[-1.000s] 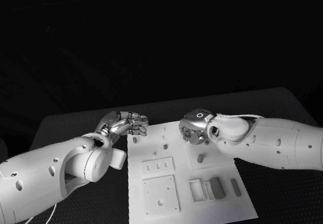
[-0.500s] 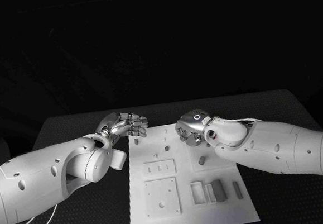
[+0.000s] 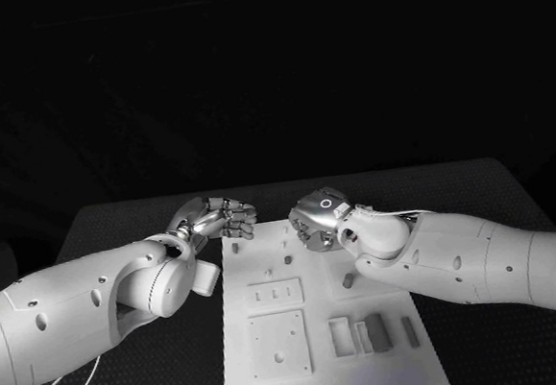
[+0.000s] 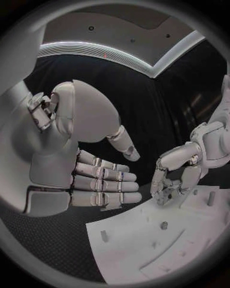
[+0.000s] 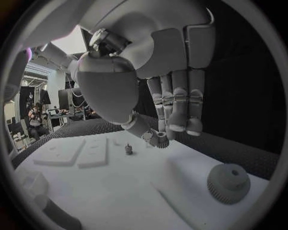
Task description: Assemble the parts on the task board
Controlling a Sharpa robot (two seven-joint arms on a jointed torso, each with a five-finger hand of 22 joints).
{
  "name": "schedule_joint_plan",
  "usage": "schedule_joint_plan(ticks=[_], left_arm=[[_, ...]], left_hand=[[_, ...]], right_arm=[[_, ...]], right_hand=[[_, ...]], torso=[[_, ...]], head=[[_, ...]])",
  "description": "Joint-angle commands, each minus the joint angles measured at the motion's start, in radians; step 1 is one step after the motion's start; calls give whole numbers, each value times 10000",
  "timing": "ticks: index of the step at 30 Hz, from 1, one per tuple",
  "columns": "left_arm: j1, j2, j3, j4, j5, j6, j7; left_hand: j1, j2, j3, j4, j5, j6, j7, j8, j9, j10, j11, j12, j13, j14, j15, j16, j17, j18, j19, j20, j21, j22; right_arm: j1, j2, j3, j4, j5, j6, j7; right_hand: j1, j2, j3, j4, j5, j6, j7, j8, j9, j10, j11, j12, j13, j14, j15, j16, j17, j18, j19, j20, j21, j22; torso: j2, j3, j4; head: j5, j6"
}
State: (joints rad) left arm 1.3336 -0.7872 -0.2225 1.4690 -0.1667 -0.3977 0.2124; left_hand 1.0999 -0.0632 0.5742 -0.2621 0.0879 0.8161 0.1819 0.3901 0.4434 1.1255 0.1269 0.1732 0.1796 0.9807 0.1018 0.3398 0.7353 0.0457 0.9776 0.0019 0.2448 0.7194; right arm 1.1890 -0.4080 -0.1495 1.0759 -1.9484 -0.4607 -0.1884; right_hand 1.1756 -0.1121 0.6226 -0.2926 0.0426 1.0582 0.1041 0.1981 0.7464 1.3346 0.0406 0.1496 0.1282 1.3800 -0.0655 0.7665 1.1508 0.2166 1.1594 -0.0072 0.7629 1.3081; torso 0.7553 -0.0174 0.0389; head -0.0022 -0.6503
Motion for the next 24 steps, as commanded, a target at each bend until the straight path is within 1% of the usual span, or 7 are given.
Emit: schedule_joint_plan(ticks=[1,4,9,11,17,21,24], left_arm=[[12,32,13,42,39,-17,155],[13,36,14,70,39,-10,159],[36,38,17,106,39,-30,163],[53,33,18,123,39,-38,163],[114,30,20,163,39,-62,166],[174,64,19,163,41,-58,145],[223,53,19,210,41,-82,155]], left_hand=[[-56,16,9,40,-62,-63,30,-69,-9,-26,24,-44,15,37,15,-53,17,177,-33,9,-41,13],[-55,18,10,39,-62,-65,29,-71,-10,-28,26,-48,16,37,15,-55,19,177,-33,9,-42,14],[-55,18,10,38,-63,-69,28,-74,-11,-34,29,-57,16,39,15,-60,23,177,-33,10,-43,17],[-56,17,10,38,-64,-72,28,-76,-12,-38,31,-62,16,40,15,-62,25,176,-33,10,-45,18],[-55,15,9,35,-65,-77,28,-80,-14,-44,35,-71,16,41,16,-67,30,177,-33,11,-46,20],[-56,9,7,34,-66,-80,28,-83,-15,-47,37,-77,17,42,16,-69,32,176,-34,11,-48,22],[-57,5,6,34,-67,-81,27,-83,-15,-47,38,-80,17,42,16,-72,34,176,-35,11,-49,23]], right_arm=[[39,100,0,-127,-466,-348,-237],[66,222,1,-269,-493,-387,-241],[92,384,1,-466,-504,-397,-217],[96,465,1,-575,-524,-398,-216],[105,708,1,-939,-527,-417,-192],[105,808,1,-1078,-523,-413,-134],[105,852,1,-1091,-519,-435,-78]], right_hand=[[34,-40,41,9,35,53,-7,50,9,57,4,13,17,34,-49,64,12,452,-9,-84,51,254],[35,-43,41,9,34,55,-7,49,10,59,3,12,18,33,-50,68,12,452,-11,-86,59,254],[35,-47,43,11,35,59,-8,49,10,62,2,10,20,33,-51,76,14,451,-14,-89,76,252],[36,-48,44,11,35,60,-9,48,10,63,2,9,20,33,-52,77,15,452,-15,-90,81,252],[37,-48,47,11,35,60,-9,46,10,62,2,6,21,31,-52,81,15,451,-18,-92,91,251],[37,-47,49,12,34,58,-8,44,9,60,2,4,21,29,-51,83,15,451,-22,-92,97,250],[35,-46,51,14,35,57,-7,41,9,59,3,1,21,26,-50,85,15,450,-25,-93,104,249]], torso=[[3,-4,9],[20,-6,15],[24,-6,19],[19,-2,4],[40,-7,15],[84,-22,68],[115,-30,98]], head=[[-21,19],[-18,58],[54,46],[82,39],[120,-25],[88,1],[108,19]])
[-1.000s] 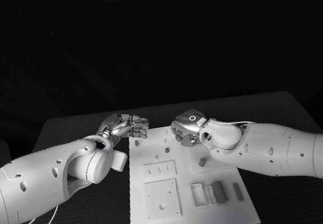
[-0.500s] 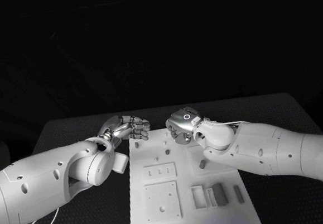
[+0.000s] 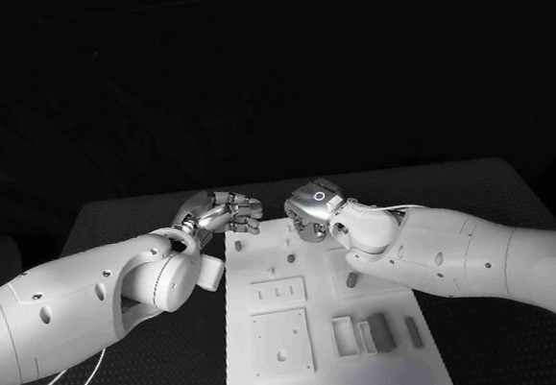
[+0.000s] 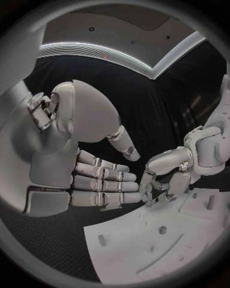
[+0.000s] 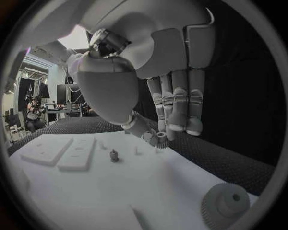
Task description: Assemble the parts on the task board
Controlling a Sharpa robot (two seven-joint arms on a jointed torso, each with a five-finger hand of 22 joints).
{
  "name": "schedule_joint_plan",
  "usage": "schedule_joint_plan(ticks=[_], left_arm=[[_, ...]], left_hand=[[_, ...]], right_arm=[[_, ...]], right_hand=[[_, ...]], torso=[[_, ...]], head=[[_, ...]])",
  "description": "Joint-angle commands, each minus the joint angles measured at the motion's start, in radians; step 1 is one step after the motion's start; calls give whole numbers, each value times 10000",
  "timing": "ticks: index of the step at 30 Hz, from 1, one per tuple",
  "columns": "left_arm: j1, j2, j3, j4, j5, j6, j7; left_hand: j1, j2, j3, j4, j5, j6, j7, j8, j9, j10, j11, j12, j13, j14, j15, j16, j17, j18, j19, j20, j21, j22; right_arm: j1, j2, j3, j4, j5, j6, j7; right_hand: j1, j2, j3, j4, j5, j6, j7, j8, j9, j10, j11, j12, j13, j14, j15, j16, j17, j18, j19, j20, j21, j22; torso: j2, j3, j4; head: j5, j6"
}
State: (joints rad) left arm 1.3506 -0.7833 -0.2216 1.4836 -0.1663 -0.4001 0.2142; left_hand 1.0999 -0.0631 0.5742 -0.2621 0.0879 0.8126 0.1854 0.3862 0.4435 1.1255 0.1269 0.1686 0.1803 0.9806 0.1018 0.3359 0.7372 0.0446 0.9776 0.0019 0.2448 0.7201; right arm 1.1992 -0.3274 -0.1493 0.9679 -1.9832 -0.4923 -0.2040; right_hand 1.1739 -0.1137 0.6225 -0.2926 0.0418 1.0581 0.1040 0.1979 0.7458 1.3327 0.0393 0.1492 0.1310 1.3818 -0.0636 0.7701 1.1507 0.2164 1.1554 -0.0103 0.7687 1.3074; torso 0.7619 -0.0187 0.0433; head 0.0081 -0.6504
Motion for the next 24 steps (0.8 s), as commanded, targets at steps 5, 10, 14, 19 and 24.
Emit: schedule_joint_plan(ticks=[5,10,14,19,24], left_arm=[[146,-4,10,131,37,-77,146],[204,1,10,177,37,-81,146],[262,-4,10,220,37,-94,147],[314,-31,10,270,37,-109,147],[341,-40,10,296,37,-106,147]], left_hand=[[-55,2,6,32,-67,-45,-9,-44,-16,-47,39,-37,11,43,16,-36,18,187,-35,11,-50,18],[-52,0,8,29,-67,-44,-11,-44,-16,-47,39,-40,12,44,16,-39,21,188,-34,10,-51,19],[-50,-1,8,28,-67,-43,-11,-44,-16,-46,39,-42,13,44,16,-41,22,188,-34,10,-52,20],[-49,-3,8,26,-67,-43,-12,-44,-16,-45,39,-43,14,44,16,-42,23,188,-34,10,-52,21],[-45,-9,9,23,-67,-42,-12,-45,-16,-44,40,-47,15,45,15,-45,26,189,-34,10,-53,23]], right_arm=[[4,162,-1,-84,-172,-182,110],[4,238,0,-137,-172,-194,129],[4,274,0,-177,-172,-194,139],[3,300,1,-217,-171,-209,137],[3,313,1,-267,-196,-217,160]], right_hand=[[52,-30,55,13,43,56,-6,40,15,78,17,2,-5,6,-68,51,15,453,10,-63,54,255],[52,-30,57,13,42,56,-5,39,15,78,17,1,-5,5,-68,53,15,454,8,-64,59,254],[53,-29,58,13,42,56,-5,38,15,79,17,0,-4,4,-68,55,15,454,5,-65,65,254],[52,-29,60,13,42,56,-5,37,15,80,18,-2,-3,3,-67,58,15,454,2,-66,72,253],[54,-33,62,11,42,56,-5,35,15,79,18,-4,-3,1,-67,61,15,453,-2,-67,80,253]], torso=[[122,-40,105],[185,-54,158],[245,-74,223],[268,-79,229],[267,-82,227]], head=[[-7,58],[-33,101],[-75,122],[-52,103],[-29,85]])
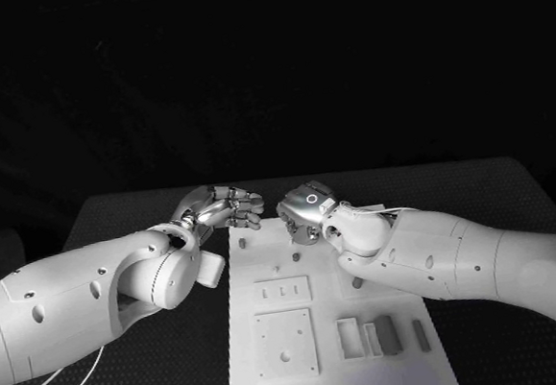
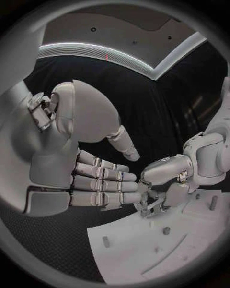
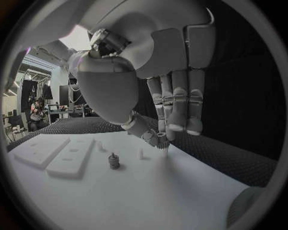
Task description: Assemble the parts on the task board
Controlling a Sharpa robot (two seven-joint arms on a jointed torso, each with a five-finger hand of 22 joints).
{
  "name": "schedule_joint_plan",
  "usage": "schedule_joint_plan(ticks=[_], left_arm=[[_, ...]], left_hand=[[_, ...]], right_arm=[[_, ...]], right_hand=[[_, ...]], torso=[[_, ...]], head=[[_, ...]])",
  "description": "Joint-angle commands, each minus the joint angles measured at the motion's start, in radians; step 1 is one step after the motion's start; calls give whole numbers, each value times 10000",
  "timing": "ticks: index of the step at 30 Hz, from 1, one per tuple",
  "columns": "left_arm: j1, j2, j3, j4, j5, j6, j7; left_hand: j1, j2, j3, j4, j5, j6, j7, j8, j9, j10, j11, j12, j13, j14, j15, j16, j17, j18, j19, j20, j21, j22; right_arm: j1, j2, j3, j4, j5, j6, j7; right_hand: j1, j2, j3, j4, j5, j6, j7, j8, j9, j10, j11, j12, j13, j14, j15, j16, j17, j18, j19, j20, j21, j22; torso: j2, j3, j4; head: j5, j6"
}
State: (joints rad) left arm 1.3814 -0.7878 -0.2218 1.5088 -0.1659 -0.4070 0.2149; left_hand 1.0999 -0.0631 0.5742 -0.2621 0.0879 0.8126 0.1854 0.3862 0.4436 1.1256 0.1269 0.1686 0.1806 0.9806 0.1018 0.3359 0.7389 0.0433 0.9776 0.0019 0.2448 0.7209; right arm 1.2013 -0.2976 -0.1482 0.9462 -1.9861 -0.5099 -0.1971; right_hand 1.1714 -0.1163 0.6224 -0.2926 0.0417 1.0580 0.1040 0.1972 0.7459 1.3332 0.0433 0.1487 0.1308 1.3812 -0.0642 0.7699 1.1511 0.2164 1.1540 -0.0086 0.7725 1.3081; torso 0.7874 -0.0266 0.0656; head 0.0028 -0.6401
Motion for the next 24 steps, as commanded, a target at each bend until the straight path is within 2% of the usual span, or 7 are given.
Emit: schedule_joint_plan(ticks=[1,17,24], left_arm=[[36,4,12,48,33,-34,140],[50,-12,12,50,33,-35,127],[50,-29,11,38,33,-30,121]], left_hand=[[-45,-9,9,23,-67,-42,-12,-45,-17,-44,40,-48,13,46,15,-46,10,202,-34,10,-54,15],[-46,-21,7,22,-69,-46,-7,-49,-19,-45,43,-61,16,49,16,-55,19,201,-32,11,-56,21],[-46,-25,7,23,-69,-48,-5,-51,-19,-47,45,-67,17,50,17,-60,23,201,-32,11,-58,23]], right_arm=[[-18,18,-10,-68,-205,-42,87],[-18,14,-9,-188,-304,80,-24],[-19,-37,-10,-202,-245,193,25]], right_hand=[[80,-8,64,10,44,57,-4,42,13,74,-22,0,-1,6,-61,64,11,453,11,-84,46,245],[83,-19,67,11,44,60,-5,39,14,78,-22,-5,2,3,-61,76,12,452,-1,-87,72,245],[80,-21,68,12,44,61,-4,37,14,79,-22,-7,3,1,-60,80,12,452,-7,-87,82,244]], torso=[[5,-3,-2],[14,-9,-9],[22,-10,-13]], head=[[30,-23],[47,-4],[61,-35]])
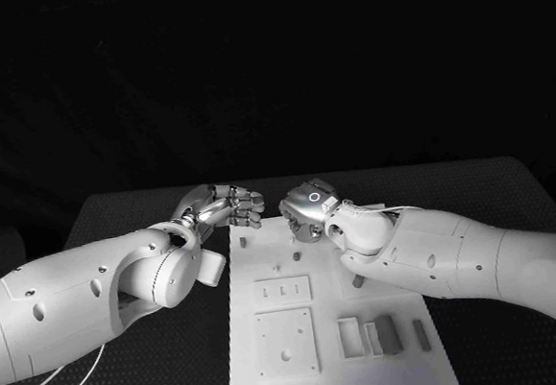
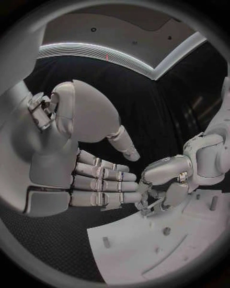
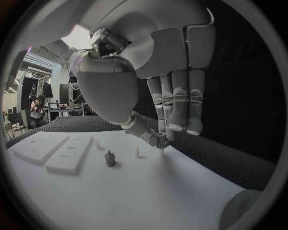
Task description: Assemble the parts on the task board
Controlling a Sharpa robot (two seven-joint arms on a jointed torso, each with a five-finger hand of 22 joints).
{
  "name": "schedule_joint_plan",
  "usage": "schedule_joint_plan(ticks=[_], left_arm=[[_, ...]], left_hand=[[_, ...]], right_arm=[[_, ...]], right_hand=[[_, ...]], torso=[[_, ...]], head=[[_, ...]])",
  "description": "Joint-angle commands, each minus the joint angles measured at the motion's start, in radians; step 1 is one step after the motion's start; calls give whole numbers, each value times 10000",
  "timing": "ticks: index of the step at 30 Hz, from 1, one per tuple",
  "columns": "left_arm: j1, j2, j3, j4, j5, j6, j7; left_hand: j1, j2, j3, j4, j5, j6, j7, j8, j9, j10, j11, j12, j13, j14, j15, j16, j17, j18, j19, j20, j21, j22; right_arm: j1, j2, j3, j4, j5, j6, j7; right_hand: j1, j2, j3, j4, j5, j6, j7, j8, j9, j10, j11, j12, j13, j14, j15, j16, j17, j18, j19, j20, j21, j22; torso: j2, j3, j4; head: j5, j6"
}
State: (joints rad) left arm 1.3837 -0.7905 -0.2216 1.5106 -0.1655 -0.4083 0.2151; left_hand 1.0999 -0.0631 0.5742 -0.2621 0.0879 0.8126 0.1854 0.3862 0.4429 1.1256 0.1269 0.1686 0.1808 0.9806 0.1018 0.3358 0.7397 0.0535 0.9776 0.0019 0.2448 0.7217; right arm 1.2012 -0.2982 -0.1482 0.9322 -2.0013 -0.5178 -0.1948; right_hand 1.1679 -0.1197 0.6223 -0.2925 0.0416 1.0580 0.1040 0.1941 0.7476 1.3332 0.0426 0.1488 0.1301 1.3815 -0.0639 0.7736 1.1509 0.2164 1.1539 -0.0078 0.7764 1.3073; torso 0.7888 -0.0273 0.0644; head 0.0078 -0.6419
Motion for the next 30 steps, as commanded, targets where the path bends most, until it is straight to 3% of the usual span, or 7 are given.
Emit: schedule_joint_plan(ticks=[1,8,12,22,24,30], left_arm=[[27,-2,9,18,29,-13,120],[35,-10,9,37,29,-15,112],[46,-7,10,42,31,-26,115],[55,46,9,-42,59,-35,107],[55,59,9,-51,71,-30,105],[55,44,8,-28,72,-58,104]], left_hand=[[-46,-25,7,23,-69,-48,-5,-52,-12,-47,45,-68,16,50,17,-60,14,99,-32,11,-58,16],[-45,-27,7,22,-69,-49,-4,-53,-13,-48,46,-72,17,52,16,-63,18,99,-32,11,-60,17],[-43,-29,8,22,-69,-51,-4,-54,-13,-48,46,-75,18,53,16,-66,20,99,-32,11,-60,19],[-41,-32,9,22,-70,-55,-4,-58,-14,-51,47,-86,20,55,16,-72,26,99,-31,11,-63,23],[-42,-33,9,22,-70,-56,-3,-59,-15,-52,48,-88,20,55,16,-74,27,99,-31,11,-63,23],[-43,-37,9,23,-72,-69,1,-68,-18,-66,54,-105,19,56,17,-82,33,98,-31,12,-67,27]], right_arm=[[-17,-33,-11,-63,-93,286,6],[-17,-28,-11,-81,-64,394,11],[-17,-34,-11,-79,-63,446,22],[-17,19,-11,-241,340,150,191],[-16,37,-11,-293,543,137,262],[-16,85,-12,-448,1044,-42,474]], right_hand=[[115,13,68,12,44,61,-4,68,-3,79,-15,-8,11,-2,-64,44,15,452,-7,-95,44,252],[112,14,69,13,44,60,-3,66,-3,79,-15,-10,12,-5,-63,48,15,452,-13,-95,51,251],[113,15,72,12,45,61,-3,65,-3,80,-15,-12,13,-6,-63,52,16,452,-18,-95,58,251],[71,33,81,21,45,19,17,32,-9,36,12,-52,8,-56,-37,51,6,441,-78,-86,90,241],[33,18,88,17,45,-143,78,-65,-40,-134,87,-162,-29,-116,34,23,-23,431,-153,-75,94,230],[-247,-573,-134,40,46,-1282,570,-694,-262,-1135,517,-773,-288,-89,447,95,-69,422,-245,-58,159,209]], torso=[[8,-3,-2],[14,-3,-2],[20,-2,-7],[25,-18,-9],[24,-21,-10],[27,-16,4]], head=[[12,-18],[-14,-22],[72,-19],[55,-40],[39,-47],[28,-73]])
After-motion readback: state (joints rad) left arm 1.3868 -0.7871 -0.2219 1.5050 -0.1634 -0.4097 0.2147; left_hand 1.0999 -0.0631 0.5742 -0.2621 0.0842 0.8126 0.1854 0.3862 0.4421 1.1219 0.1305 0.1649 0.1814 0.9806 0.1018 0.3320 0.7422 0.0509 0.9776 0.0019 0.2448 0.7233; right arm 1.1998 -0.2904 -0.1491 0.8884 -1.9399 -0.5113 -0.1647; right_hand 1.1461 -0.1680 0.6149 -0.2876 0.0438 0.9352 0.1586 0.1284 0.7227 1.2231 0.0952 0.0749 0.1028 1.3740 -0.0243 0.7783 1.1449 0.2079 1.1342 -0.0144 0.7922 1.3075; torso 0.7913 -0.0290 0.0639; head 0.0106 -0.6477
